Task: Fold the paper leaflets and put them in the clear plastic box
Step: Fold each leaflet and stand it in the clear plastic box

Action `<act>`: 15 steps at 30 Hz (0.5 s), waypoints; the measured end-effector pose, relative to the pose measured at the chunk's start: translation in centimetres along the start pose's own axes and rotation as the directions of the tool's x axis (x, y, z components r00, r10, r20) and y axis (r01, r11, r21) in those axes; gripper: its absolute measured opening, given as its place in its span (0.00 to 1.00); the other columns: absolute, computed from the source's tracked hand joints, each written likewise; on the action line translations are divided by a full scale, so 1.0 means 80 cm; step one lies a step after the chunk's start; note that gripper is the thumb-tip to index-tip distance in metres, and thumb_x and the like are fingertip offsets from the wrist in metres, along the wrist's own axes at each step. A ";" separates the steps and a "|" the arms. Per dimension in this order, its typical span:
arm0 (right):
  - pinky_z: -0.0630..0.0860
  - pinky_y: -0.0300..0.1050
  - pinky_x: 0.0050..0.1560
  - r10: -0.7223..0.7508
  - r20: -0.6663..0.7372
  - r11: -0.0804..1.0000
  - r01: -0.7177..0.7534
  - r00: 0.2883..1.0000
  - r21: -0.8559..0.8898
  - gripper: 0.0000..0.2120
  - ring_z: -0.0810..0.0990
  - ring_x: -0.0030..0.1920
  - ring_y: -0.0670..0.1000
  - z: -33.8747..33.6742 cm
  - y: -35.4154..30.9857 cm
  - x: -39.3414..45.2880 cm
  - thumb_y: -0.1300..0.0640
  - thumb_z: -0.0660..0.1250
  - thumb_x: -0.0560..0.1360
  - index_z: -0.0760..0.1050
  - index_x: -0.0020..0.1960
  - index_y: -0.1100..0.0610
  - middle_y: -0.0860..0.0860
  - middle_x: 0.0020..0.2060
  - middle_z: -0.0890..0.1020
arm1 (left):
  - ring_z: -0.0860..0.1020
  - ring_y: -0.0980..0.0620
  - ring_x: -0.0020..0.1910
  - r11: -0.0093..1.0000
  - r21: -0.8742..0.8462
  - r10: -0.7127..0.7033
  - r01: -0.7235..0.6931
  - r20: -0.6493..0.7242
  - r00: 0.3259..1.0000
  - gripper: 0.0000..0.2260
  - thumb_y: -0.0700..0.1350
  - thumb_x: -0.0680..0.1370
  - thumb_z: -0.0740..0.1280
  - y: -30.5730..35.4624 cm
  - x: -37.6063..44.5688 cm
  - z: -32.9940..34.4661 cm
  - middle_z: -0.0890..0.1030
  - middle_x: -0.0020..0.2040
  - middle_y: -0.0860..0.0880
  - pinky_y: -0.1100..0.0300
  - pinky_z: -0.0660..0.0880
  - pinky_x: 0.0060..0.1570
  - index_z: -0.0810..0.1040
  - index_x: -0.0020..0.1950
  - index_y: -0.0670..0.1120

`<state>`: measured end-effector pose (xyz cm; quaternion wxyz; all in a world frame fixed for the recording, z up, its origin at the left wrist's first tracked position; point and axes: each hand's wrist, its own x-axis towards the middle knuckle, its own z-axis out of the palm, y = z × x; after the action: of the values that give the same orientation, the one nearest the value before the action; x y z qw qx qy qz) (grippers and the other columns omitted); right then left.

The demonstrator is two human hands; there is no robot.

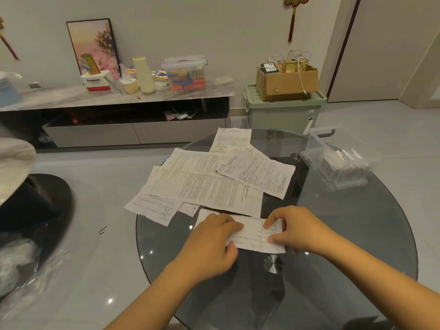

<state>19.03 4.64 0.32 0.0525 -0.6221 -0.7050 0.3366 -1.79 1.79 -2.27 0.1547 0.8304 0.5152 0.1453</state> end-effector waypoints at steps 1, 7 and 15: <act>0.77 0.37 0.29 0.008 0.033 1.000 -0.009 0.999 0.027 0.12 0.80 0.27 0.48 -0.002 0.001 -0.002 0.58 0.70 0.72 0.77 0.54 0.50 0.46 0.37 0.79 | 0.66 0.57 0.61 1.000 0.011 0.002 -0.002 0.013 1.000 0.23 0.52 0.74 0.57 0.004 0.000 0.002 0.70 0.65 0.57 0.65 0.65 0.60 0.69 0.70 0.53; 0.77 0.37 0.29 -0.040 0.247 0.942 -0.046 0.968 0.334 0.09 0.85 0.39 0.53 -0.013 0.000 -0.020 0.65 0.66 0.75 0.78 0.54 0.60 0.56 0.40 0.85 | 0.64 0.58 0.63 0.993 0.115 0.013 -0.025 0.105 0.994 0.27 0.66 0.73 0.59 0.013 -0.002 -0.002 0.68 0.67 0.58 0.62 0.65 0.62 0.68 0.69 0.56; 0.63 0.32 0.22 -0.135 0.168 0.895 0.048 0.976 0.443 0.07 0.81 0.28 0.47 -0.025 -0.015 -0.027 0.61 0.66 0.75 0.82 0.49 0.58 0.52 0.39 0.86 | 0.63 0.60 0.65 0.994 0.110 0.005 -0.024 0.174 0.985 0.32 0.71 0.67 0.64 0.017 -0.007 -0.001 0.69 0.66 0.60 0.61 0.65 0.64 0.72 0.66 0.56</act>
<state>19.50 3.46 3.28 0.1372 -0.5246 -0.6421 0.5420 -0.95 0.69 -1.73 0.1511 0.8509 0.5011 0.0444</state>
